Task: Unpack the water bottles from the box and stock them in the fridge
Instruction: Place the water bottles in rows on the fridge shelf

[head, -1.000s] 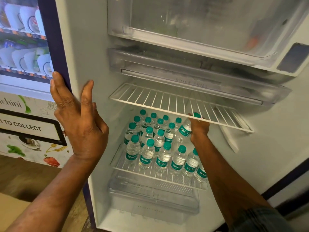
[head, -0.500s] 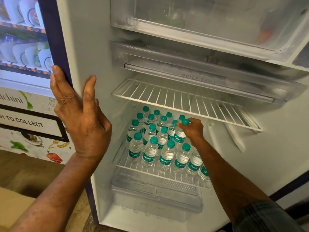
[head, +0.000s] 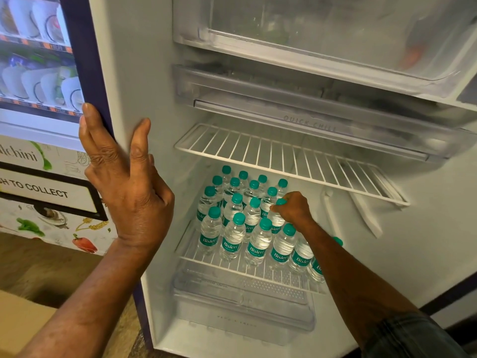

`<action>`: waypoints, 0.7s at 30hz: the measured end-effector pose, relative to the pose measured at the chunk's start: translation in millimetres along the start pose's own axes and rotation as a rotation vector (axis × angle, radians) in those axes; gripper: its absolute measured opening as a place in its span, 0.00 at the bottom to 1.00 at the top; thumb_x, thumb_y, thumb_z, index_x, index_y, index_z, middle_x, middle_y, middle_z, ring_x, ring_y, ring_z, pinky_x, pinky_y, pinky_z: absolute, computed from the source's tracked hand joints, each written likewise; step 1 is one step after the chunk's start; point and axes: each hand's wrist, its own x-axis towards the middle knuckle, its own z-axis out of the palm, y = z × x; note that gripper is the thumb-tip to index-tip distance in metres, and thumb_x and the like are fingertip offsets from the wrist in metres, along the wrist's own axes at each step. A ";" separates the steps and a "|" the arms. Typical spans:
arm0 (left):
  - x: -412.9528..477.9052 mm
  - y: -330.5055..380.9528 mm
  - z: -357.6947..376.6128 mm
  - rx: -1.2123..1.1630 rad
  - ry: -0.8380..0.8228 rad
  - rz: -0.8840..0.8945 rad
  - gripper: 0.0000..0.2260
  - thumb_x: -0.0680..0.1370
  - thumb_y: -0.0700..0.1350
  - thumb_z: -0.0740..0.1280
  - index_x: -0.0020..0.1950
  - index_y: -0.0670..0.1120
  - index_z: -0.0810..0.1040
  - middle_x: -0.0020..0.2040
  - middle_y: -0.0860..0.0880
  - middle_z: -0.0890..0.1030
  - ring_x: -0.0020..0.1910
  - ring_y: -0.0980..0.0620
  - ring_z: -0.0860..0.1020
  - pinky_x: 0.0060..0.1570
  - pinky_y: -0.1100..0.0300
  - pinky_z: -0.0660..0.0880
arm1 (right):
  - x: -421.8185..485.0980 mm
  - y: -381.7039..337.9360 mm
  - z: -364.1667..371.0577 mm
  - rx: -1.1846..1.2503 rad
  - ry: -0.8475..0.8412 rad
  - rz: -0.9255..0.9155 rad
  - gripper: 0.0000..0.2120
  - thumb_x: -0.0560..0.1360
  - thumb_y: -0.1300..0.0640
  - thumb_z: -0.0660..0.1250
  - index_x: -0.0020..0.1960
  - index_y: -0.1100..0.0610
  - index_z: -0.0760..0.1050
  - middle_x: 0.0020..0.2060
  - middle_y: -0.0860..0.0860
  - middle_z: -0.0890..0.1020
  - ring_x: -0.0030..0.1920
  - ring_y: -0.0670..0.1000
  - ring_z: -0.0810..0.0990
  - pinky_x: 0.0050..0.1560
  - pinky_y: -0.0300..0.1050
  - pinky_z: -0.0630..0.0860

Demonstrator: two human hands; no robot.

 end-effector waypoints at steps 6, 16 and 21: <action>-0.1 -0.1 -0.1 0.002 0.000 0.006 0.25 0.80 0.29 0.60 0.76 0.43 0.71 0.77 0.23 0.57 0.80 0.27 0.55 0.67 0.48 0.63 | 0.8 -1.1 0.5 -0.070 -0.036 -0.008 0.24 0.71 0.48 0.76 0.60 0.57 0.73 0.54 0.54 0.80 0.52 0.56 0.81 0.50 0.45 0.77; -0.4 0.2 -0.6 0.007 -0.005 -0.003 0.25 0.80 0.30 0.61 0.77 0.44 0.71 0.78 0.24 0.57 0.80 0.28 0.55 0.67 0.49 0.62 | -2.8 -4.3 -7.3 -0.142 -0.079 -0.053 0.27 0.74 0.43 0.72 0.66 0.58 0.71 0.61 0.55 0.78 0.58 0.56 0.79 0.58 0.48 0.76; -1.2 -0.6 0.0 0.005 -0.012 -0.012 0.25 0.81 0.30 0.61 0.77 0.43 0.71 0.78 0.25 0.56 0.81 0.29 0.54 0.69 0.48 0.62 | -5.2 -1.9 -8.7 -0.112 -0.087 -0.058 0.27 0.74 0.43 0.71 0.66 0.58 0.71 0.62 0.55 0.79 0.58 0.56 0.79 0.57 0.48 0.76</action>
